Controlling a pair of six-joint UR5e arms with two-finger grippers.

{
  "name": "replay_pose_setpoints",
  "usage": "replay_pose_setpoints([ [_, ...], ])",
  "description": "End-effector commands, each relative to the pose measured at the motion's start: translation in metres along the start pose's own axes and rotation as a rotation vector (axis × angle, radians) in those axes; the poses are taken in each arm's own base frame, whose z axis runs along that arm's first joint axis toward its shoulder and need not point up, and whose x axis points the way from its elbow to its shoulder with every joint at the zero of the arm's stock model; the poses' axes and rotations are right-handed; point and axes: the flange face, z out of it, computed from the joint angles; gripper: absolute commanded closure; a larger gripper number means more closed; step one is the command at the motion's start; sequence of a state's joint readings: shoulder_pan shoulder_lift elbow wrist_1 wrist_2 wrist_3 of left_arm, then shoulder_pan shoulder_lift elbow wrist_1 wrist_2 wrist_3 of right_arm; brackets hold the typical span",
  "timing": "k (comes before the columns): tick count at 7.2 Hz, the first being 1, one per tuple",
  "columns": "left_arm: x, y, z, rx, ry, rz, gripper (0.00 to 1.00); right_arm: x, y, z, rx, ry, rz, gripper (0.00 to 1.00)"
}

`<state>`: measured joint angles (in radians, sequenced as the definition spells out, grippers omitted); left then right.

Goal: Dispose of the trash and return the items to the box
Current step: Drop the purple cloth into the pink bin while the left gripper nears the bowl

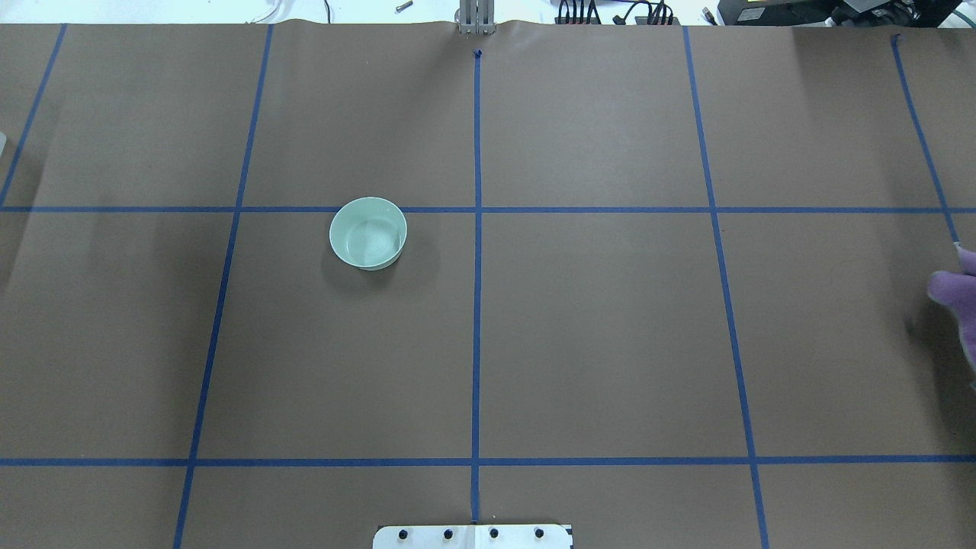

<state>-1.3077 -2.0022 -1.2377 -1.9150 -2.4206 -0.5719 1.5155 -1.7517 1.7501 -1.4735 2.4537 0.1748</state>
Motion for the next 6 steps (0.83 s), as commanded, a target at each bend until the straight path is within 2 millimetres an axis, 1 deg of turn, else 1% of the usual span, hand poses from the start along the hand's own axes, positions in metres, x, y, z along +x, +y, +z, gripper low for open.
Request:
replay_pose_setpoints([
  [1,0.124,0.047,0.043,-0.015,0.007,-0.083,0.03,0.040,-0.039,-0.082,-0.065,0.140,-0.118,1.00],
  [2,0.167,0.073,0.072,-0.030,-0.006,-0.103,0.02,0.058,-0.041,-0.095,-0.101,0.204,-0.156,1.00],
  [3,0.211,0.088,0.091,-0.024,-0.013,-0.106,0.02,0.088,-0.035,-0.076,-0.141,0.195,-0.157,1.00],
  [4,0.241,0.102,0.107,-0.029,-0.016,-0.131,0.02,0.112,-0.036,-0.057,-0.156,0.191,-0.171,1.00],
  [5,0.273,0.119,0.122,-0.022,-0.021,-0.123,0.02,0.139,-0.032,-0.034,-0.159,0.188,-0.170,1.00],
  [6,0.294,0.139,0.131,-0.044,-0.008,-0.114,0.02,0.161,-0.027,-0.016,-0.144,0.193,-0.180,1.00],
])
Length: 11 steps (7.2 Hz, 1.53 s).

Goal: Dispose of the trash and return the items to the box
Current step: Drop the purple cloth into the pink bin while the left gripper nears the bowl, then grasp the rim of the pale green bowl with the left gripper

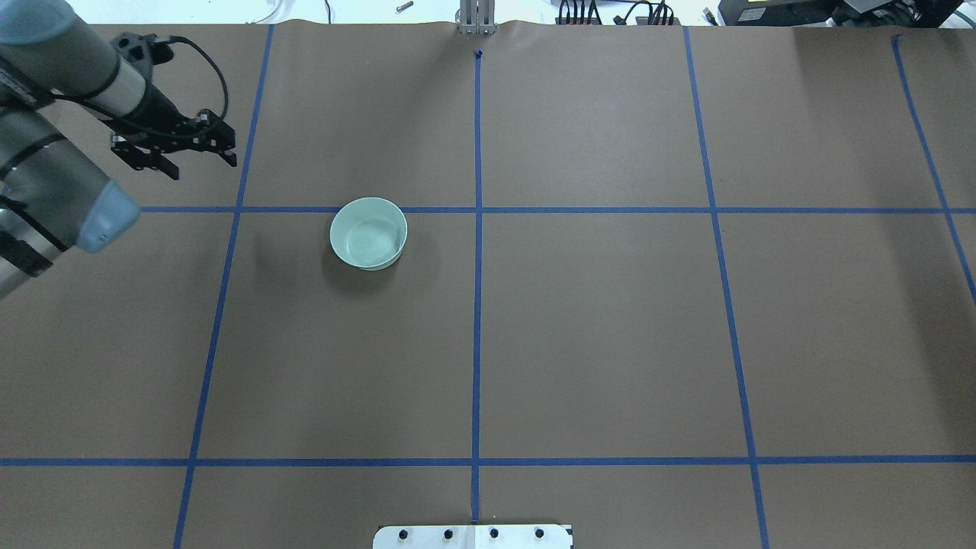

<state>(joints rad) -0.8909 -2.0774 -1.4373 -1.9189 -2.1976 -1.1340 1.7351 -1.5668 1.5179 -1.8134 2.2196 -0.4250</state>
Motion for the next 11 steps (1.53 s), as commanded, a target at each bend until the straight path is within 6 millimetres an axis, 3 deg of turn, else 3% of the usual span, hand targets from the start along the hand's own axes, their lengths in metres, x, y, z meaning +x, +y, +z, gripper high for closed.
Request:
replay_pose_setpoints([
  [1,0.048,0.047,0.009,-0.028,0.037,0.004,0.02,0.030,0.008,0.039,0.009,0.005,-0.008,1.00],
  [2,0.063,0.067,0.021,-0.049,0.037,0.007,0.02,0.030,0.008,0.040,0.007,0.006,0.000,0.94],
  [3,0.073,0.079,0.033,-0.057,0.030,0.019,0.02,0.030,0.007,0.040,0.007,0.005,0.004,0.01],
  [4,0.077,0.086,0.042,-0.046,0.018,0.029,0.03,0.029,0.005,0.038,0.011,0.005,0.001,0.00],
  [5,0.079,0.088,0.044,-0.043,0.016,0.029,0.15,0.029,0.005,0.038,0.011,0.005,0.000,0.00],
  [6,0.080,0.089,0.043,-0.042,0.019,-0.009,0.81,0.026,0.001,0.032,0.021,0.009,-0.007,0.00],
  [7,0.080,0.089,0.043,-0.041,0.021,-0.007,1.00,0.026,0.001,0.032,0.022,0.010,-0.008,0.00],
  [10,0.086,0.086,0.026,-0.020,0.073,0.004,1.00,0.026,0.000,0.030,0.025,0.011,-0.009,0.00],
  [11,0.084,0.070,-0.008,0.013,0.126,-0.009,1.00,0.025,-0.003,0.028,0.028,0.012,-0.012,0.00],
])
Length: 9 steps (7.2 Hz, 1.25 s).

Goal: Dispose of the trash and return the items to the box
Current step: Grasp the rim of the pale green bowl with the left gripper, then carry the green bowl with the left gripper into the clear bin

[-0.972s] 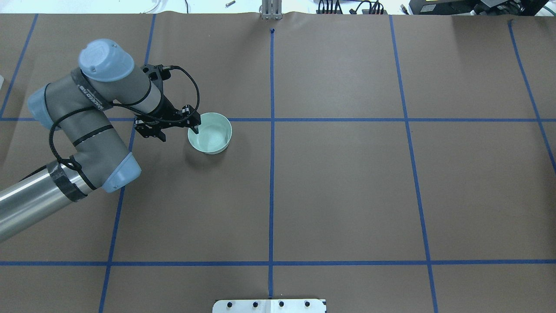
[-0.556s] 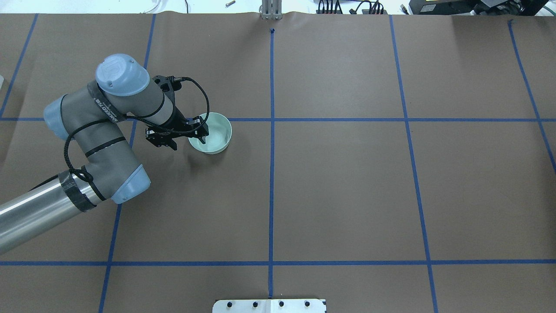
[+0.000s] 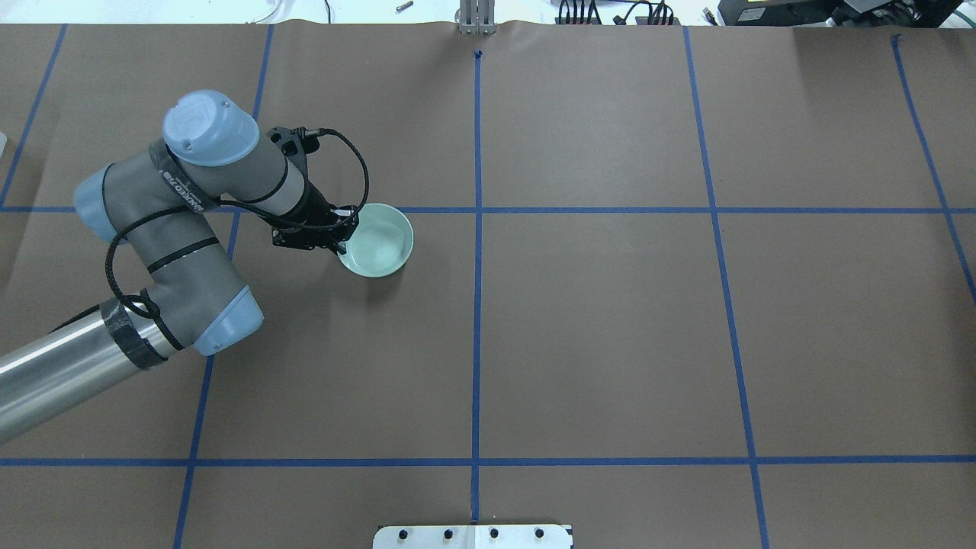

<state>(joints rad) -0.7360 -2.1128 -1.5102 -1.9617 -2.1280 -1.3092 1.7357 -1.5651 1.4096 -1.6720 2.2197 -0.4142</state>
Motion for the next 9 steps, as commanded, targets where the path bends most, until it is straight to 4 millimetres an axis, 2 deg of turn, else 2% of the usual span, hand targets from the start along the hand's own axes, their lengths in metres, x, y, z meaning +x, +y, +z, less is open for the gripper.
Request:
replay_pose_setpoints([
  [1,-0.015,-0.034,-0.059,0.001,0.077,-0.032,1.00,-0.002,-0.003,-0.004,0.007,0.001,-0.003,0.00],
  [2,-0.043,-0.067,-0.102,-0.011,0.112,-0.046,1.00,-0.004,-0.004,-0.007,0.014,0.003,-0.008,0.00],
  [3,-0.090,-0.083,-0.141,-0.003,0.133,0.001,1.00,-0.009,-0.005,-0.012,0.025,0.003,-0.016,0.00],
  [5,-0.235,-0.130,-0.224,0.060,0.146,0.133,1.00,-0.034,-0.014,-0.038,0.093,-0.031,0.011,0.00],
  [6,-0.309,-0.144,-0.235,0.080,0.092,0.210,1.00,-0.052,-0.018,-0.045,0.111,-0.061,0.037,0.00],
  [7,-0.398,-0.172,-0.253,0.081,0.029,0.274,1.00,-0.078,-0.026,-0.051,0.125,-0.101,0.061,0.00],
  [8,-0.476,-0.193,-0.258,0.044,-0.011,0.324,1.00,-0.107,-0.031,-0.058,0.132,-0.103,0.074,0.00],
  [9,-0.534,-0.217,-0.266,0.031,-0.028,0.324,1.00,-0.140,-0.034,-0.065,0.138,-0.104,0.097,0.00],
])
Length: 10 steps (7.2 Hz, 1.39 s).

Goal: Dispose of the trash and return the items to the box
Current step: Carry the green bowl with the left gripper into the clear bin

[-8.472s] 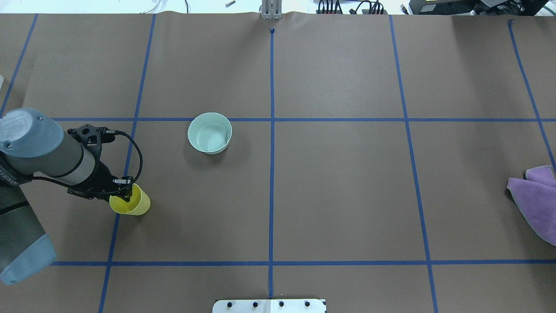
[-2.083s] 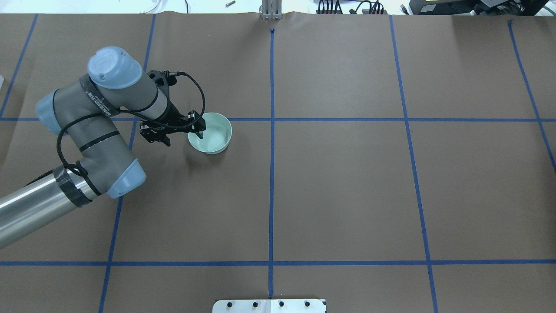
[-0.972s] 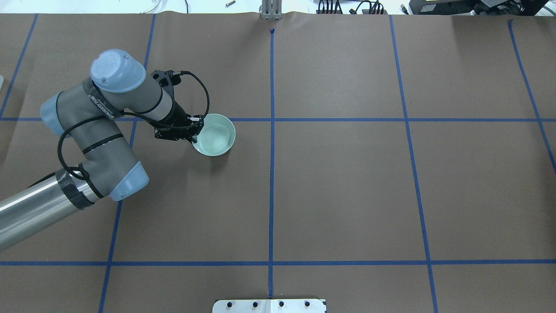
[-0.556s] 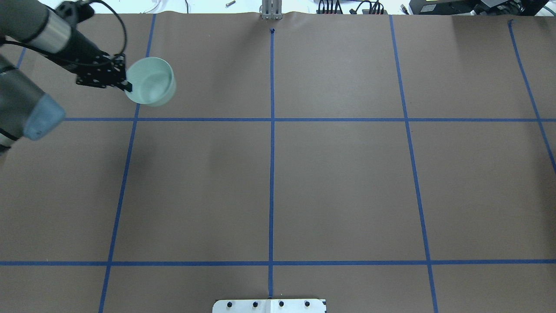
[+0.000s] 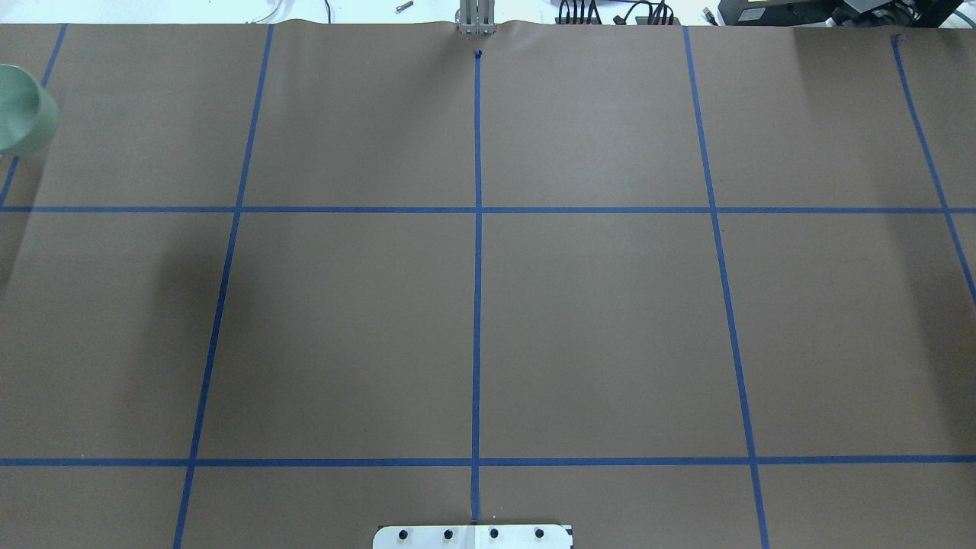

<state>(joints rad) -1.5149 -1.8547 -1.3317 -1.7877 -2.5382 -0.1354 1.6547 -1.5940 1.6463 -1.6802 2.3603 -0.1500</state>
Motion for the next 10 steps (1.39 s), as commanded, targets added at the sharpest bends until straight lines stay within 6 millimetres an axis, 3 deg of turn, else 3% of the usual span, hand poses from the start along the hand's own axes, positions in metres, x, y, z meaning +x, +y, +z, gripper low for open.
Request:
replay_pose_setpoints([
  [1,-0.145,0.007,0.007,-0.079,-0.015,0.020,1.00,-0.072,-0.002,-0.006,0.012,-0.018,0.053,0.00],
  [2,-0.168,0.008,0.018,-0.092,-0.012,0.016,1.00,-0.086,0.000,-0.007,0.013,-0.021,0.057,0.00],
  [5,-0.213,0.039,0.048,-0.136,-0.022,-0.041,1.00,-0.091,0.005,-0.007,0.010,-0.022,0.052,0.00],
  [8,-0.229,0.046,0.054,-0.153,-0.097,-0.043,1.00,-0.095,0.005,-0.001,-0.003,-0.022,0.045,0.00],
  [10,-0.243,0.054,0.071,-0.130,-0.107,-0.061,1.00,-0.099,0.004,0.001,-0.006,-0.022,0.057,0.00],
])
